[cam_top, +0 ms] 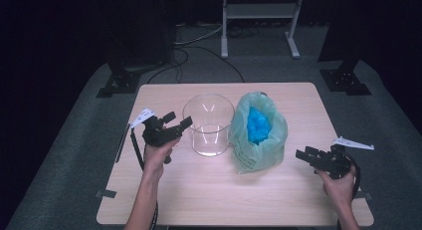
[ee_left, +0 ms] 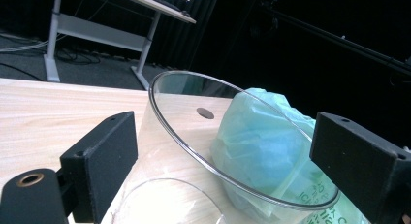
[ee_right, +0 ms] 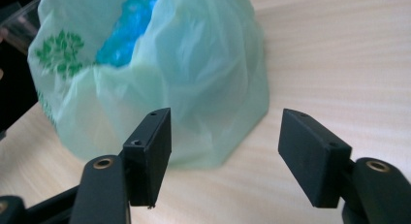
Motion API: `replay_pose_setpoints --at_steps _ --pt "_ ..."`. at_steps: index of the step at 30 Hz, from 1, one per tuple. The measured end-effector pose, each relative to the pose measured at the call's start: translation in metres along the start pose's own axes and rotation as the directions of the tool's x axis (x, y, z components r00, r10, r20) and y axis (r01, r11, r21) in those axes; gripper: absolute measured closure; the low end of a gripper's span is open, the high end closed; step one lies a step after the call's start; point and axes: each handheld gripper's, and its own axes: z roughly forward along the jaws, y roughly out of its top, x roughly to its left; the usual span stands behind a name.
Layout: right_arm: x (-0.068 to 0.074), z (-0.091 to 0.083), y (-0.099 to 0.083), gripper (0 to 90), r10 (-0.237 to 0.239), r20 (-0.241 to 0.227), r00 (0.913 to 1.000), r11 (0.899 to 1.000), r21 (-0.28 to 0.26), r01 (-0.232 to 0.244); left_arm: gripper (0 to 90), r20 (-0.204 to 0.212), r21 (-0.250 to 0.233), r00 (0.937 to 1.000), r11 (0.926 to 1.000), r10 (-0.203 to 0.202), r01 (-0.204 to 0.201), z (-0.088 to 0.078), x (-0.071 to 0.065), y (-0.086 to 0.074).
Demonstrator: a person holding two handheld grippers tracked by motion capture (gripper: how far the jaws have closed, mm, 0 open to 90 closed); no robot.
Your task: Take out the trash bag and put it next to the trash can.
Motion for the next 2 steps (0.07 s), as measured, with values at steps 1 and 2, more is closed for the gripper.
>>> replay_pose_setpoints --at_steps 1,2 --pt "0.0007 -0.0022 -0.0041 35.7 -0.004 0.006 1.0000 1.000 -0.001 0.004 8.8 0.002 -0.005 1.0000 1.0000 -0.001 0.001 -0.0006 -0.0002 0.0006" --pt "0.0012 -0.0057 -0.0113 35.8 -0.007 0.016 0.9999 1.000 -0.006 0.007 8.8 0.000 -0.006 1.0000 1.0000 0.000 0.000 -0.0009 -0.0002 0.0008"
